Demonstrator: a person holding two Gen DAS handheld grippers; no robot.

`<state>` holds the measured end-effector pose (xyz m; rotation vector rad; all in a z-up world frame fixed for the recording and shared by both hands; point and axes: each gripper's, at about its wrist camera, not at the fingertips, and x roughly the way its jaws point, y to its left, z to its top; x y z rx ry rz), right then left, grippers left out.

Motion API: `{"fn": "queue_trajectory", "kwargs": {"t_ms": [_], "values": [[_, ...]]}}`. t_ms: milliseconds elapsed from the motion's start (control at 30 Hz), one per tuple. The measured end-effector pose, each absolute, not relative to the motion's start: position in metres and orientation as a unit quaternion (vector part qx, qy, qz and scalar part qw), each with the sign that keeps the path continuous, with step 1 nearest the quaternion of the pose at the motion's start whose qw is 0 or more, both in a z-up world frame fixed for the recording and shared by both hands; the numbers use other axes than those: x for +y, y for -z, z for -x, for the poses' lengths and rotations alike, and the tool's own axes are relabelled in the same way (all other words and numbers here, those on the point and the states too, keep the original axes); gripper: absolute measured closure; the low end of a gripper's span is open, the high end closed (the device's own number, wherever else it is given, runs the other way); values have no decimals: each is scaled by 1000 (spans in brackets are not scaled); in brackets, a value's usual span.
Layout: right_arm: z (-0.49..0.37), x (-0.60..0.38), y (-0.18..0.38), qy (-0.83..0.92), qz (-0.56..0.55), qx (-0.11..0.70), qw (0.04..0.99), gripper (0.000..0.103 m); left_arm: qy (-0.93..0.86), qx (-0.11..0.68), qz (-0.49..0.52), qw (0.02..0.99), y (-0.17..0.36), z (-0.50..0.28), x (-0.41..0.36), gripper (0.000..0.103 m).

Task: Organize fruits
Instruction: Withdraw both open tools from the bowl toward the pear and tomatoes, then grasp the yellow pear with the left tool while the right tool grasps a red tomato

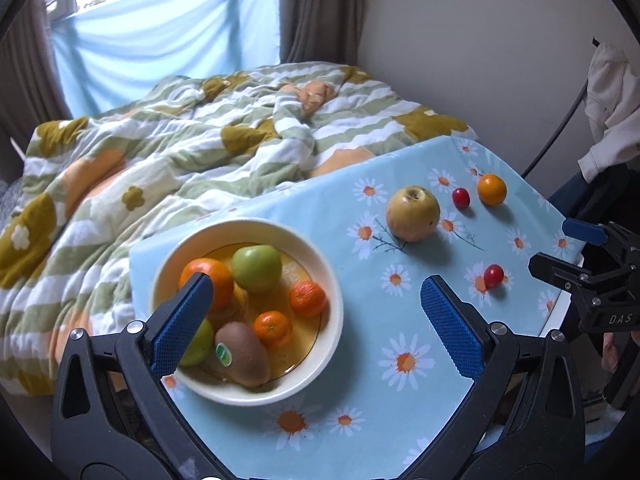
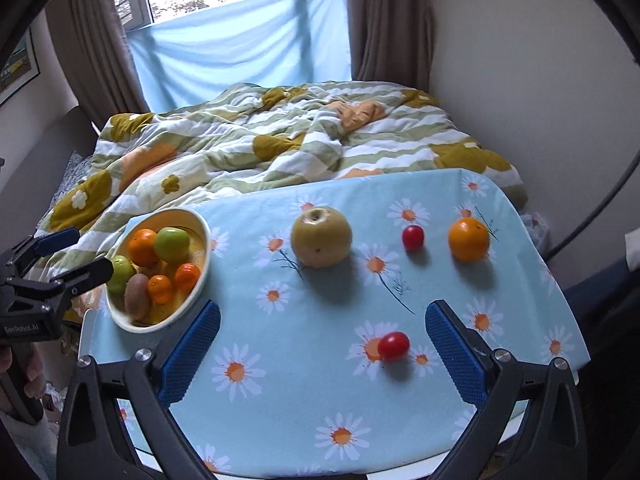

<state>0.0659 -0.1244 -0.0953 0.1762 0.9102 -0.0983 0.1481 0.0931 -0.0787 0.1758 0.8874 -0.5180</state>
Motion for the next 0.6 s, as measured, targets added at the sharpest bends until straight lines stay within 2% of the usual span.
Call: {"fn": "queue_trajectory", "kwargs": {"t_ms": [533, 600], "values": [[-62, -168, 161, 56, -117, 462, 877, 1, 344, 477, -155, 794, 142, -208, -54, 0], [-63, -170, 168, 55, -120, 466, 875, 5, 346, 483, -162, 788, 152, -214, -65, 0]]}}
